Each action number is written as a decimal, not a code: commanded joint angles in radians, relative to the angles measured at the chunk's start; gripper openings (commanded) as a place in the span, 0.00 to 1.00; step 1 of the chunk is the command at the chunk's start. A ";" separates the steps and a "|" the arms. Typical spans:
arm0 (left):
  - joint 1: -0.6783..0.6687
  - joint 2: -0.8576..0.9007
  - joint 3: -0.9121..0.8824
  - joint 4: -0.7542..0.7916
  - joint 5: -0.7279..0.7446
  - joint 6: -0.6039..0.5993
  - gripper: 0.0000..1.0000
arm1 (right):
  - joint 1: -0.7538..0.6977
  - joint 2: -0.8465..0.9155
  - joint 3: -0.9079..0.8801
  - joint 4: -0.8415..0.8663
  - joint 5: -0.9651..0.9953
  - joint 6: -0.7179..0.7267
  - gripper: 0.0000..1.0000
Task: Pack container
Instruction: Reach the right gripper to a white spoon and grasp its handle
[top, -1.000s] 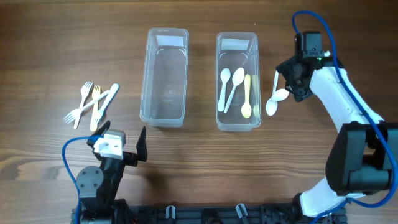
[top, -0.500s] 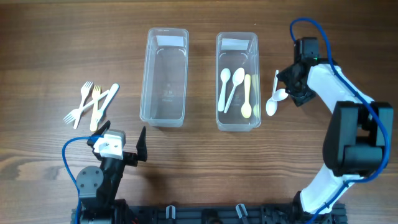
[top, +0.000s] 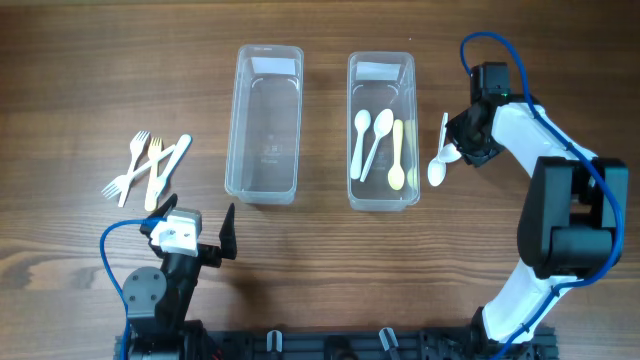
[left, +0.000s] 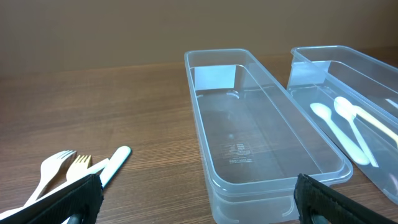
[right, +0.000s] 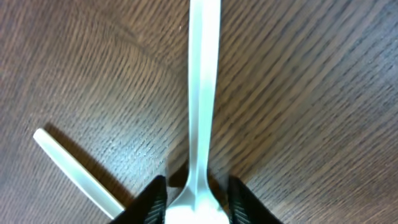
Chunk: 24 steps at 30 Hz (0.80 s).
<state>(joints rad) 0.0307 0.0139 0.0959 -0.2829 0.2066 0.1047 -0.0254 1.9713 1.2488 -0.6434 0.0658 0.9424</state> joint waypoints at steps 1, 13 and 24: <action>-0.006 -0.007 -0.008 0.006 0.005 0.019 1.00 | -0.002 0.028 -0.011 -0.007 -0.035 -0.029 0.25; -0.006 -0.007 -0.008 0.006 0.005 0.019 1.00 | -0.002 -0.134 -0.011 -0.078 0.151 -0.114 0.07; -0.006 -0.007 -0.008 0.006 0.005 0.019 1.00 | 0.000 -0.509 -0.011 -0.097 -0.171 -0.549 0.04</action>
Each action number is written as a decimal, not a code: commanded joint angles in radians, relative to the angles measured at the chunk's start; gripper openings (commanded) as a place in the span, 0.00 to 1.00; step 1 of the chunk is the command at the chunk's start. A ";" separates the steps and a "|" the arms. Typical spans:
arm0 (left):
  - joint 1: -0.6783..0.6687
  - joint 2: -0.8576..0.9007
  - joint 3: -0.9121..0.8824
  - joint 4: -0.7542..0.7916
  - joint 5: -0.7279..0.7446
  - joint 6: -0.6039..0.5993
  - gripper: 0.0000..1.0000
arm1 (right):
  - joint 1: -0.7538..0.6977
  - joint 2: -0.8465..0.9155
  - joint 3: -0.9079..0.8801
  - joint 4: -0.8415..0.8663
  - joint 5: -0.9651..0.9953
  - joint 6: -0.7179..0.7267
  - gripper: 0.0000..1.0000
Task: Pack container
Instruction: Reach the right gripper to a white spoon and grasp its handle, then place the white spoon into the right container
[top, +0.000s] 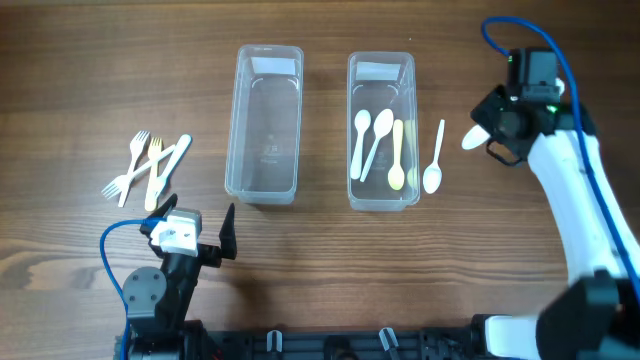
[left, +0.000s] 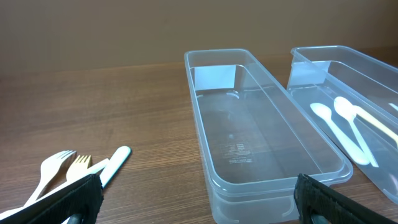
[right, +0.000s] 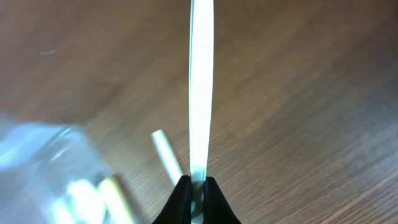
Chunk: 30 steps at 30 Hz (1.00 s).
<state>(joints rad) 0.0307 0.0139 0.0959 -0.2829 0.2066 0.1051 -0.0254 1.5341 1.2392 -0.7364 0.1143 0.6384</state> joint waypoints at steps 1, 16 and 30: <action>-0.006 -0.007 -0.008 0.006 0.005 0.019 1.00 | 0.000 -0.095 -0.002 -0.009 -0.290 -0.307 0.04; -0.006 -0.007 -0.008 0.006 0.005 0.019 1.00 | 0.232 -0.122 -0.002 -0.064 -0.556 -0.560 0.04; -0.006 -0.007 -0.008 0.006 0.005 0.019 1.00 | 0.251 -0.111 -0.002 -0.037 -0.487 -0.472 0.67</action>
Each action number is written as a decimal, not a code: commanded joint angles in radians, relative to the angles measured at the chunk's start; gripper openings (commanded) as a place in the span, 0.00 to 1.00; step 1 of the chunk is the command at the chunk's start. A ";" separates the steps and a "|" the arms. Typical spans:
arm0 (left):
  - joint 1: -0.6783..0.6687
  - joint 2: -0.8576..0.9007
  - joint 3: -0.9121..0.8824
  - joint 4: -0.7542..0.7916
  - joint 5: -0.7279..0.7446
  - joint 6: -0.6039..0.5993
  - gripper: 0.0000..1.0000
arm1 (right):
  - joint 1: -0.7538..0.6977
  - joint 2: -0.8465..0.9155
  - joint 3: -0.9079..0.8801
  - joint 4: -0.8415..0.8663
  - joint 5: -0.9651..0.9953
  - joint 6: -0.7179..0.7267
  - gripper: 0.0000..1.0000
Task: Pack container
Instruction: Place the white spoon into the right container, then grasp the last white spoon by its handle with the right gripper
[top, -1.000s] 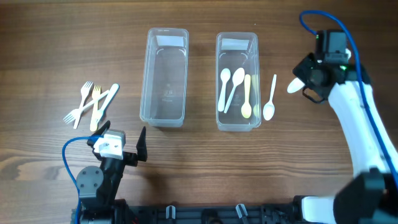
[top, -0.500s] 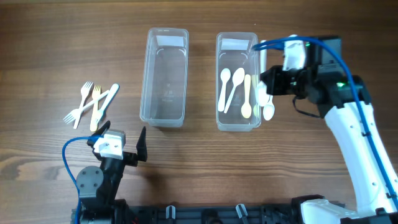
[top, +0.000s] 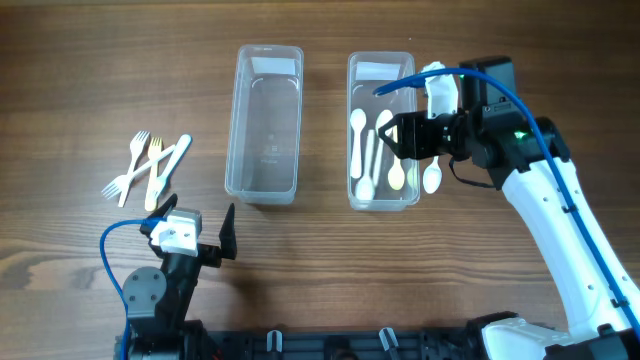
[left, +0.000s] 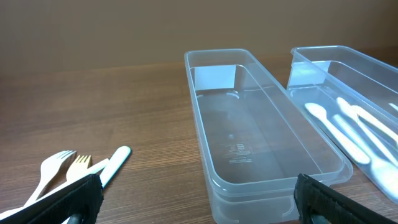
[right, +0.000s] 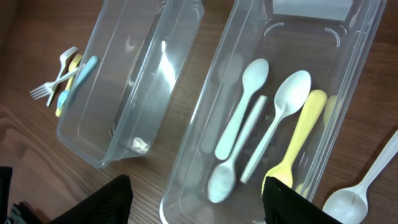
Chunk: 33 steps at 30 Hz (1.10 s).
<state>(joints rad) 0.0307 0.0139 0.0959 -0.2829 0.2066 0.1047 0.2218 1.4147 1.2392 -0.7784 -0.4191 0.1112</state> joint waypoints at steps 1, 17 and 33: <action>-0.006 -0.007 -0.008 0.006 0.005 0.019 1.00 | 0.002 0.008 -0.002 -0.003 0.129 0.116 0.67; -0.006 -0.007 -0.008 0.006 0.005 0.019 1.00 | -0.091 0.091 -0.004 -0.085 0.504 0.130 0.70; -0.006 -0.007 -0.008 0.006 0.005 0.019 1.00 | -0.198 0.344 -0.004 0.037 0.293 0.072 0.66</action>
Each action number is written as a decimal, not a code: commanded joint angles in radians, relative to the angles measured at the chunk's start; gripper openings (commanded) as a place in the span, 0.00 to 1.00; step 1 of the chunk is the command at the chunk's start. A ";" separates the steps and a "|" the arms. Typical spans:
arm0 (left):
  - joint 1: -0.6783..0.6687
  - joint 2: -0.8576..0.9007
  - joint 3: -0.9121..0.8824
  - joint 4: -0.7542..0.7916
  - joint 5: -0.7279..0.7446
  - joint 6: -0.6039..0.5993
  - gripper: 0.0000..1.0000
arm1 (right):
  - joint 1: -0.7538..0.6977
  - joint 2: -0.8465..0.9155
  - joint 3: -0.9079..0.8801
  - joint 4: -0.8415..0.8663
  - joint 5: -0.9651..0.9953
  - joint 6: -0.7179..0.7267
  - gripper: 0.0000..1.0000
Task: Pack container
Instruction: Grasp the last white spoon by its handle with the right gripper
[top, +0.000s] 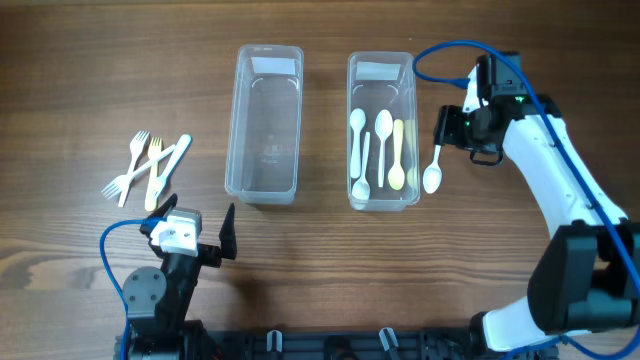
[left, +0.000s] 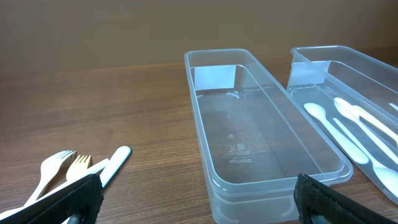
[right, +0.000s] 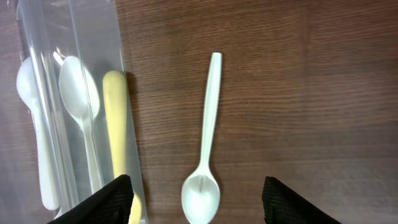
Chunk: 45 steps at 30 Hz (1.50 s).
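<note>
Two clear containers stand side by side. The left container (top: 264, 195) (left: 261, 149) is empty. The right container (top: 381, 204) (left: 367, 65) holds several spoons, white ones and a yellow spoon (right: 115, 124). One white spoon (top: 434, 160) (right: 205, 158) lies on the table just right of that container, bowl toward the front. My right gripper (top: 452, 128) (right: 198, 199) hovers open over this spoon, its fingers either side of the bowl and apart from it. My left gripper (top: 195, 245) (left: 196, 202) rests open at the front left, holding nothing.
A small pile of plastic forks and one pale blue-handled piece (top: 148, 168) (left: 62, 168) lies on the wooden table left of the empty container. The right container's wall (right: 121, 124) stands close beside the loose spoon.
My right gripper was open above the right container and now stands open over the loose spoon to the right of it. The left arm has not moved.
My right gripper first closed around a white spoon lying beside a second one on the table. It then held that spoon raised, right of the containers. Later it was open over the right container, which held one spoon more. Now it hovers over the other spoon.
</note>
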<state>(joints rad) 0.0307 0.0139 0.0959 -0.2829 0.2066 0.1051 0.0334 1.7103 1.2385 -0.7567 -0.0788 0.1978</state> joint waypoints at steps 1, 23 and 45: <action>-0.006 -0.007 -0.008 0.006 0.005 0.019 1.00 | -0.012 0.067 -0.003 0.022 -0.051 -0.014 0.66; -0.006 -0.007 -0.008 0.006 0.005 0.019 1.00 | -0.064 0.248 -0.114 0.198 -0.076 0.021 0.57; -0.006 -0.007 -0.008 0.006 0.005 0.019 1.00 | -0.124 0.248 -0.133 0.140 -0.120 0.034 0.46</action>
<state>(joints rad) 0.0307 0.0139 0.0959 -0.2829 0.2066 0.1051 -0.0952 1.9137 1.1515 -0.5896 -0.2180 0.1822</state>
